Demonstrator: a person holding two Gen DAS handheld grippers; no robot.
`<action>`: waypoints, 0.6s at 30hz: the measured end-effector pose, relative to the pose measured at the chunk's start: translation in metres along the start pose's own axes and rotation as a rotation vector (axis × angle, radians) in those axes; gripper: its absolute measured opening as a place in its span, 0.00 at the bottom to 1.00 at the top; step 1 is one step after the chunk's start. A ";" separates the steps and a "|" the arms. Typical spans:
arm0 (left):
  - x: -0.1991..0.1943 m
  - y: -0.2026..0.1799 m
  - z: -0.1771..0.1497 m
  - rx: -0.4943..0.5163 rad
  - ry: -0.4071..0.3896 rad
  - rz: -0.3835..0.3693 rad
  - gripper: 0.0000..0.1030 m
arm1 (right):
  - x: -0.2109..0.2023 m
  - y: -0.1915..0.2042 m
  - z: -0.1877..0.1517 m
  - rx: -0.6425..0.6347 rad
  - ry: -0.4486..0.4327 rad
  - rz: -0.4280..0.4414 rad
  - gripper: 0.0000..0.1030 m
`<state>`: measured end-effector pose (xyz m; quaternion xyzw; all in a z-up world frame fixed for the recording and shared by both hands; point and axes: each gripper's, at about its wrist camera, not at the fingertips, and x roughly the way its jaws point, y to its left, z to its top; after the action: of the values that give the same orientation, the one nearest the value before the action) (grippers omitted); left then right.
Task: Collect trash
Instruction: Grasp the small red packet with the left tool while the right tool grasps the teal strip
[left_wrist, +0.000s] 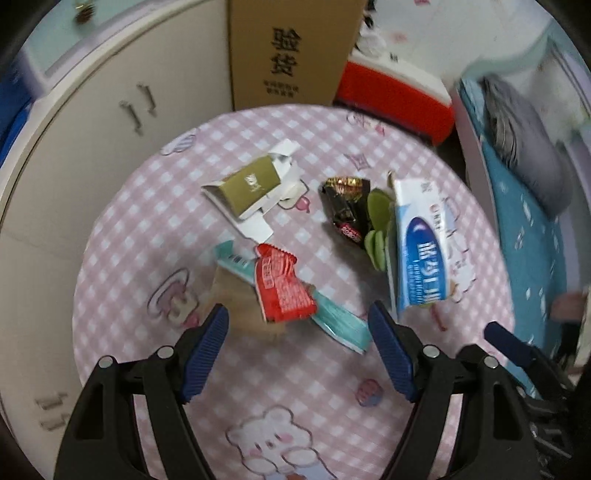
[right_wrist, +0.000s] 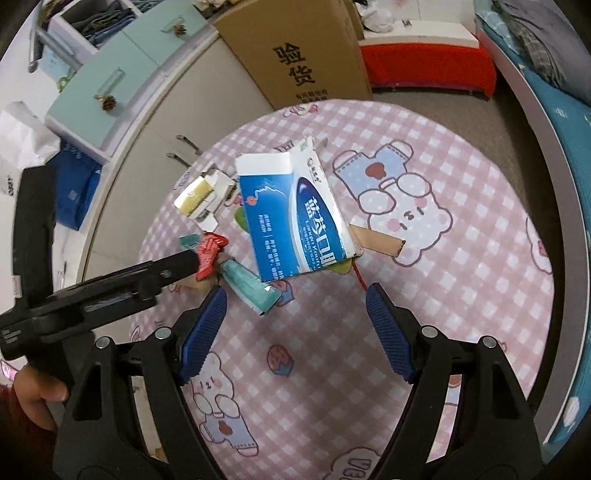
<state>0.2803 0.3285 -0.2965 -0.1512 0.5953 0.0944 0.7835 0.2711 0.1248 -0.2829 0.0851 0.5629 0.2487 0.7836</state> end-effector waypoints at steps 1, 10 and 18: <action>0.009 -0.001 0.004 0.011 0.018 -0.006 0.69 | 0.003 0.000 0.000 0.003 0.004 -0.004 0.74; 0.022 0.024 0.009 -0.016 0.052 -0.099 0.08 | 0.032 0.019 -0.003 -0.013 0.070 0.009 0.60; -0.018 0.068 -0.006 -0.090 -0.036 -0.127 0.06 | 0.065 0.075 -0.007 -0.162 0.132 0.056 0.48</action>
<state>0.2476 0.3904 -0.2896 -0.2219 0.5653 0.0741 0.7910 0.2582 0.2205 -0.3091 0.0206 0.5888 0.3200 0.7419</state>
